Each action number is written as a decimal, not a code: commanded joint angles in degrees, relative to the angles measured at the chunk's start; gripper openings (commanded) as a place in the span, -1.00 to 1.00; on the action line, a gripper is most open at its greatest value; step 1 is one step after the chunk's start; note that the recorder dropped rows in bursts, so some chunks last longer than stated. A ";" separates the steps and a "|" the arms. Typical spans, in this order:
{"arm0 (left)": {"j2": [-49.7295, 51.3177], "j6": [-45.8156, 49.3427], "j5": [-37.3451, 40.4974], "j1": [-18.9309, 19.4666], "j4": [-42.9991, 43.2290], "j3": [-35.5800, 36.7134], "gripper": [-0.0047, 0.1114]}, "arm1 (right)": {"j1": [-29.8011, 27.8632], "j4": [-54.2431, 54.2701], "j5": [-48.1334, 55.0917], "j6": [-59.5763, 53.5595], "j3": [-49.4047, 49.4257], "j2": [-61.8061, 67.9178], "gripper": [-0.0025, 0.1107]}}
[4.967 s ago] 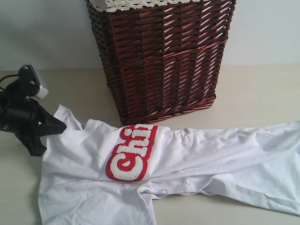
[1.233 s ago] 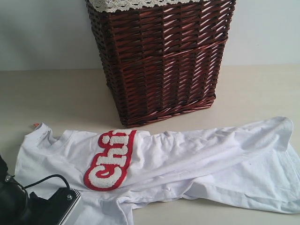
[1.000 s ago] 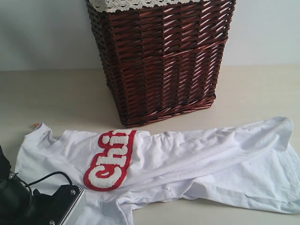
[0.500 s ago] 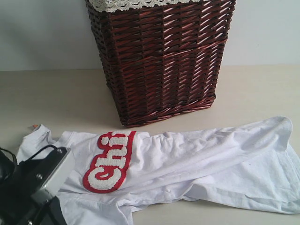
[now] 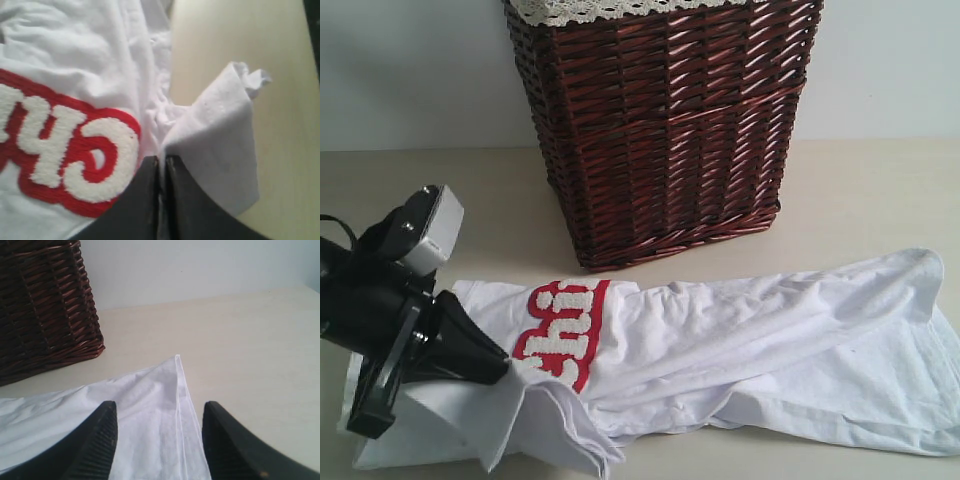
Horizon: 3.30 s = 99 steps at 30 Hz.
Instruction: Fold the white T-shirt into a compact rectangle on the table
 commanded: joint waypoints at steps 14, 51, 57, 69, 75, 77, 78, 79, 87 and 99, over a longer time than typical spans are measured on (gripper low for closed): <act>12.77 -5.93 -11.27 0.20 -15.66 -8.15 -0.92 | -0.26 -0.27 -0.28 -0.02 0.07 -0.35 -0.06; 11.70 -3.99 -2.40 -2.51 -13.01 -11.01 -0.27 | -0.26 -0.24 -0.28 -0.02 0.07 -0.35 -0.06; 18.22 -0.75 -10.53 -6.21 -7.24 -9.01 -0.31 | -0.26 -0.07 -0.28 -0.02 0.07 -0.35 -0.06; 21.32 0.70 -28.50 -7.49 -9.74 -9.26 -0.31 | -0.26 -0.19 -0.28 -0.02 0.07 -0.35 -0.06; 17.05 -5.35 -18.34 -7.40 -6.66 -9.15 -0.31 | -0.26 -0.19 -0.28 -0.02 0.07 -0.35 -0.06; 16.41 -5.46 -17.06 -7.40 -6.85 -9.15 -0.31 | -0.26 -0.19 -0.28 -0.02 0.07 -0.35 -0.06; 16.41 -5.46 -17.06 -7.40 -6.85 -9.15 -0.31 | -0.26 -0.19 -0.28 -0.02 0.07 -0.35 -0.06; 16.41 -5.28 -17.24 -7.40 -6.72 -9.15 -0.31 | -0.26 -0.19 -0.28 -0.02 0.07 -0.35 -0.06; 18.13 3.46 -26.54 -7.40 -14.52 -9.15 -0.32 | -0.26 -0.04 -0.28 -0.02 0.07 -0.35 -0.06; 22.00 6.86 -20.84 -7.40 -0.55 -4.69 -0.90 | -0.26 -0.33 -0.28 -0.02 0.07 -0.35 -0.06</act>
